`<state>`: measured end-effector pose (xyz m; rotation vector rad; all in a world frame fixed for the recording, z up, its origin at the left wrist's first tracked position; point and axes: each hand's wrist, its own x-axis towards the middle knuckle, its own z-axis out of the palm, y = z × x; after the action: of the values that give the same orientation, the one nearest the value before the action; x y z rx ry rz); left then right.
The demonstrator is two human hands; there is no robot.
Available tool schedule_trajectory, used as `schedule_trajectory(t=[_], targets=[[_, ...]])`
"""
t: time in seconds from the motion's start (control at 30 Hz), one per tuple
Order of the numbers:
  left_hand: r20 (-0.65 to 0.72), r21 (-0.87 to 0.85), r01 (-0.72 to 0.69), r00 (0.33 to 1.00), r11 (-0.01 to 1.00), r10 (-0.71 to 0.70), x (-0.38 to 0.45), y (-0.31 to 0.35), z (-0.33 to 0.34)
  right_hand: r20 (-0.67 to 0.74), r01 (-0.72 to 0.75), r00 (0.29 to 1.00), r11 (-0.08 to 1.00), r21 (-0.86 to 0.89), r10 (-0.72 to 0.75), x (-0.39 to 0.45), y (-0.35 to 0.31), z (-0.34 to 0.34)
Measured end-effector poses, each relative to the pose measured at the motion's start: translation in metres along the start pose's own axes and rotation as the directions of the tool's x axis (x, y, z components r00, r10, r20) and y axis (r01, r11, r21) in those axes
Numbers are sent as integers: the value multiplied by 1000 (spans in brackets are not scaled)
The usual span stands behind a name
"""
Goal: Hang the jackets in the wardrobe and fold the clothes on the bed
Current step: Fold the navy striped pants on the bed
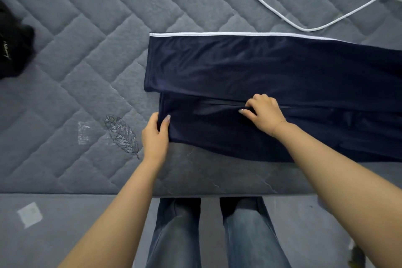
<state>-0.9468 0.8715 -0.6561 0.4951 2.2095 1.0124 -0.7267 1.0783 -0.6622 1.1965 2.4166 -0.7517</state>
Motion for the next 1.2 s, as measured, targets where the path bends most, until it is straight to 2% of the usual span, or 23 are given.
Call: schedule_trajectory(t=[0.1, 0.13, 0.2, 0.33, 0.4, 0.47, 0.53, 0.57, 0.67, 0.8, 0.9, 0.97, 1.03, 1.1, 1.2], targets=[[-47, 75, -177, 982, 981, 181, 10, 26, -17, -76, -21, 996, 944, 328, 48, -1, -3, -24], [-47, 68, -207, 976, 976, 211, 18, 36, -24, -126, -5, 990, 929, 370, 56, 1, -4, -37], [-36, 61, -240, 969, 969, 243, 40, 55, -36, -207, 37, 978, 936, 350, 39, 12, -9, -64], [-44, 60, -233, 971, 970, 236, 105, 79, -44, -271, 58, 962, 956, 288, 24, 67, -33, -101], [-27, 98, -162, 986, 982, 165, 138, 78, -40, -278, 32, 960, 980, 197, 25, 99, -44, -103], [37, 112, -37, 999, 993, 33, 163, 68, -31, -208, -35, 977, 995, 91, 53, 124, -51, -93], [125, 92, 74, 988, 993, -86, 173, 59, -22, -136, -117, 983, 992, 43, 122, 135, -55, -75], [143, 96, 89, 984, 991, -102, 175, 54, -20, -148, -141, 978, 989, 44, 146, 138, -55, -66], [98, 187, 27, 994, 982, -46, 175, 46, -20, -271, -164, 946, 984, 76, 179, 140, -53, -56], [94, 158, -62, 994, 985, 48, 168, 45, -22, -366, -157, 915, 985, 66, 171, 144, -48, -64], [79, 198, -77, 995, 977, 63, 167, 50, -20, -367, -136, 914, 983, 127, 174, 141, -48, -70], [39, 283, -97, 995, 954, 89, 167, 57, -17, -335, -96, 927, 972, 213, 165, 132, -47, -72], [15, 464, -141, 988, 874, 151, 162, 70, -11, -364, -43, 914, 935, 353, 179, 113, -42, -75], [52, 580, -213, 973, 786, 225, 153, 87, 0, -391, -19, 892, 881, 473, 228, 88, -31, -78], [202, 522, -329, 944, 787, 261, 133, 114, 27, -375, -59, 883, 860, 507, 282, 47, -4, -78]])
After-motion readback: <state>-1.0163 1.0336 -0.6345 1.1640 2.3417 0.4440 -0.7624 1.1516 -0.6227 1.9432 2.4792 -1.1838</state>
